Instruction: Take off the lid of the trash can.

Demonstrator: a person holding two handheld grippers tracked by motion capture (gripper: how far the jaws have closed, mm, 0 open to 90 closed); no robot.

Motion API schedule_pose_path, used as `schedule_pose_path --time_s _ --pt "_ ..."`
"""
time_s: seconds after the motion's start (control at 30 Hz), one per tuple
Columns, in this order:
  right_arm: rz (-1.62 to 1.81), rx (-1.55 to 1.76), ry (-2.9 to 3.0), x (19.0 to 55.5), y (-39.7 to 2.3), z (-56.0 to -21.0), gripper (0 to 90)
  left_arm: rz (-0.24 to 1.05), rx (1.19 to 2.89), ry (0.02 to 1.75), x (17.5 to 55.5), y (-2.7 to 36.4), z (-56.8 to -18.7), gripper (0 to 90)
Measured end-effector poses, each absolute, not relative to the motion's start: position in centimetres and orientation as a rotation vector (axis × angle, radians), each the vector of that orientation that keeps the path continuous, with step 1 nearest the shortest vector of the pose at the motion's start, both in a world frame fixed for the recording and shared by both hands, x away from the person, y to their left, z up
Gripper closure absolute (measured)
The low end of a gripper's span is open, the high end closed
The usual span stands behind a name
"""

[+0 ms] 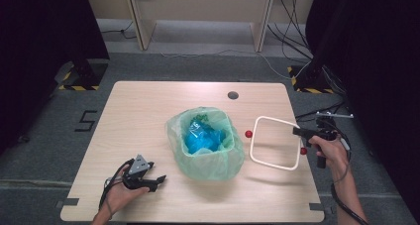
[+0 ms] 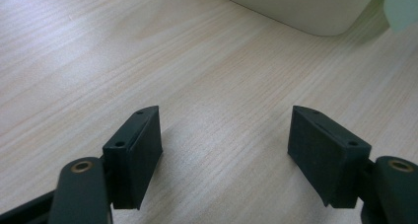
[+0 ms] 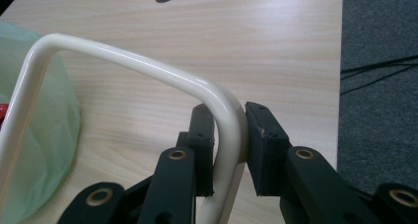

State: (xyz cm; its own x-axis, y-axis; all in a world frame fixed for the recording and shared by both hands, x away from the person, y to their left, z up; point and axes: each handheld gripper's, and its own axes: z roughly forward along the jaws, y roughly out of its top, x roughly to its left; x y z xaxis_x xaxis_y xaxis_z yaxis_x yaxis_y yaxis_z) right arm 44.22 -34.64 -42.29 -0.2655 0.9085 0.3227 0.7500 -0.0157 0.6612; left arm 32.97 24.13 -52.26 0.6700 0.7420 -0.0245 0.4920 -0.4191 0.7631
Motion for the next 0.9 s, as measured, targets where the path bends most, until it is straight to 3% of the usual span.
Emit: schedule_pose_path --time_s 0.9 --pt "0.95 1.815 2.08 45.0 -34.0 -47.8 74.2 0.416 2.101 0.963 32.8 24.1 -52.2 27.7"
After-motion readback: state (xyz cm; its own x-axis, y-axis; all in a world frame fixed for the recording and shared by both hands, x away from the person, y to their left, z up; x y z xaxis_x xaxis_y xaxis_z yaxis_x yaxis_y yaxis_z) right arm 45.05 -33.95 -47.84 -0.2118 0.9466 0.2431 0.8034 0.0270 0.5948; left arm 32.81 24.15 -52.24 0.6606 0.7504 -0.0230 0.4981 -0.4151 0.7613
